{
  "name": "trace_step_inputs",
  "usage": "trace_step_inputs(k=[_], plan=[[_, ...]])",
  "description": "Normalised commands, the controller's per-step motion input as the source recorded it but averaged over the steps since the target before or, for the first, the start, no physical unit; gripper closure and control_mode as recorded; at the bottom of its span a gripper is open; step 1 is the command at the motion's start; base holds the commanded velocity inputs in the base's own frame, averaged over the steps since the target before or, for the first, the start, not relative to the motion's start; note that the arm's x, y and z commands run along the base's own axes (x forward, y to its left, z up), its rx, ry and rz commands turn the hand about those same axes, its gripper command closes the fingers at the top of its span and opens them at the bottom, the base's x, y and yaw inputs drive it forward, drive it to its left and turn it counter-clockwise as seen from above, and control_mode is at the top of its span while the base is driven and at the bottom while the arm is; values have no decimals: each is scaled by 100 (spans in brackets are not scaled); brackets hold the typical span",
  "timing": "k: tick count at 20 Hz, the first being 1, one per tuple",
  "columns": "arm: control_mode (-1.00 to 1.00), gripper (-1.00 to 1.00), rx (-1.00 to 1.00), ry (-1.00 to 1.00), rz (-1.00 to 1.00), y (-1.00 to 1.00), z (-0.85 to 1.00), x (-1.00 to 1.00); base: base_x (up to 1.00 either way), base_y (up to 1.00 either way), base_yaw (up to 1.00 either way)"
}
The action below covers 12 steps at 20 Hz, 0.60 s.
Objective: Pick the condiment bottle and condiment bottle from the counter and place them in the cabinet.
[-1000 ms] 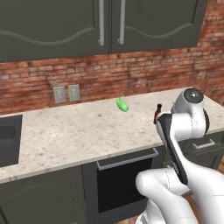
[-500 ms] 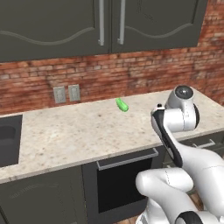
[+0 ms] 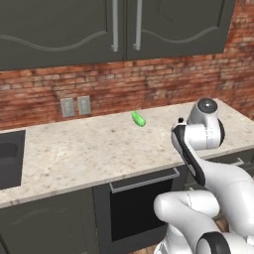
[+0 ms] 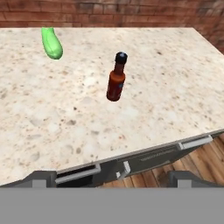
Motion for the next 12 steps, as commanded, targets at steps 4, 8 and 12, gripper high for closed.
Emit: trace_step_inputs(k=[4, 8, 12], plan=[[-100, -100, 0, 0, 0, -16, -18, 15, 0, 0, 0], [-100, -100, 0, 0, 0, -18, -16, 28, 0, 0, 0], [-100, -100, 0, 0, -1, -17, -12, 46, 0, 0, 0]])
